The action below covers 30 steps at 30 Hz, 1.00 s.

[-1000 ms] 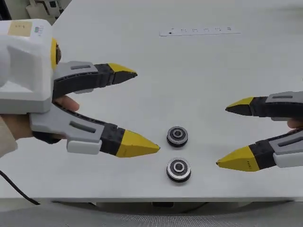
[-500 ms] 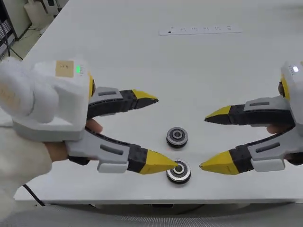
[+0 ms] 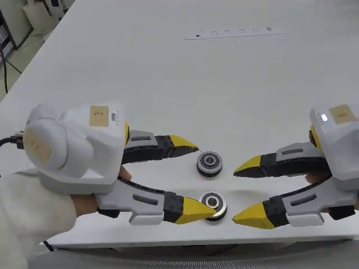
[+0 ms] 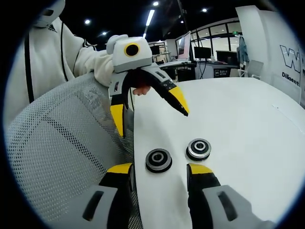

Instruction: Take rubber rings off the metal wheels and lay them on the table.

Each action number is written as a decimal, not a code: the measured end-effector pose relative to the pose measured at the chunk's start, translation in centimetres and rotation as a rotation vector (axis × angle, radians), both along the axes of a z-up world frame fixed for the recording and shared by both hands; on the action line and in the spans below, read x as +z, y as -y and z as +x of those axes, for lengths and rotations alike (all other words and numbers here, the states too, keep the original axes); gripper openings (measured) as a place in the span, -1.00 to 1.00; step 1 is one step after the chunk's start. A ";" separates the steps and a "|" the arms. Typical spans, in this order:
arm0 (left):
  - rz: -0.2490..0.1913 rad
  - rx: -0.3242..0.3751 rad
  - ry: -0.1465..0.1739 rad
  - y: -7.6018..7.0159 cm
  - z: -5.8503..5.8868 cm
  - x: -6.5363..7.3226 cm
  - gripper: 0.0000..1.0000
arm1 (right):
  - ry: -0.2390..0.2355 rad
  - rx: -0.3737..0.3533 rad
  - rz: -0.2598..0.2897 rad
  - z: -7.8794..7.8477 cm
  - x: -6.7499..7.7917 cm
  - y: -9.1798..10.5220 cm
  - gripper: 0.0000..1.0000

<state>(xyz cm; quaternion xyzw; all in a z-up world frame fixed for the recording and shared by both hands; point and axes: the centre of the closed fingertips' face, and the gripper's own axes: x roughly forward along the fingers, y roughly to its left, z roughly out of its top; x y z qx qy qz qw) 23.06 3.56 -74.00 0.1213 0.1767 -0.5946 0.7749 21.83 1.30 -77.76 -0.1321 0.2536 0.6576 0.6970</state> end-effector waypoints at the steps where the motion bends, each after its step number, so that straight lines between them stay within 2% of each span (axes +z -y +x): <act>1: 0.002 -0.006 -0.015 0.1 -0.2 -0.3 0.17 | -0.003 -0.001 0.004 0.0 0.0 0.0 -0.22; 5: 0.026 -0.038 -0.038 0.6 -1.1 -1.3 0.11 | -0.012 0.004 0.013 0.0 -0.2 -0.3 -0.31; 10: 0.038 -0.039 -0.062 0.6 -1.2 -2.3 -0.04 | -0.011 0.026 -0.004 -0.4 -0.9 -0.5 -0.41; 15: 0.038 -0.018 -0.060 0.6 -0.7 -2.6 -0.14 | -0.012 0.030 -0.012 -0.5 -1.2 -0.7 -0.48; 17: 0.038 -0.026 -0.034 0.6 -0.6 -2.5 -0.23 | -0.012 0.027 -0.014 -0.4 -1.3 -0.7 -0.50; 19: 0.032 -0.034 -0.028 0.9 -0.7 -2.5 -0.32 | -0.014 0.018 -0.010 -0.3 -1.3 -0.7 -0.54; 22: 0.045 -0.049 -0.030 1.1 -1.0 -3.2 -0.38 | -0.026 0.007 -0.009 -0.2 -1.5 -0.7 -0.61; 25: 0.061 -0.060 -0.052 1.1 -1.4 -3.8 -0.40 | -0.019 0.026 -0.034 -0.5 -2.0 -0.8 -0.61; 30: 0.064 -0.067 -0.042 1.3 -1.3 -4.1 -0.51 | -0.003 0.034 -0.046 -0.5 -2.3 -0.7 -0.64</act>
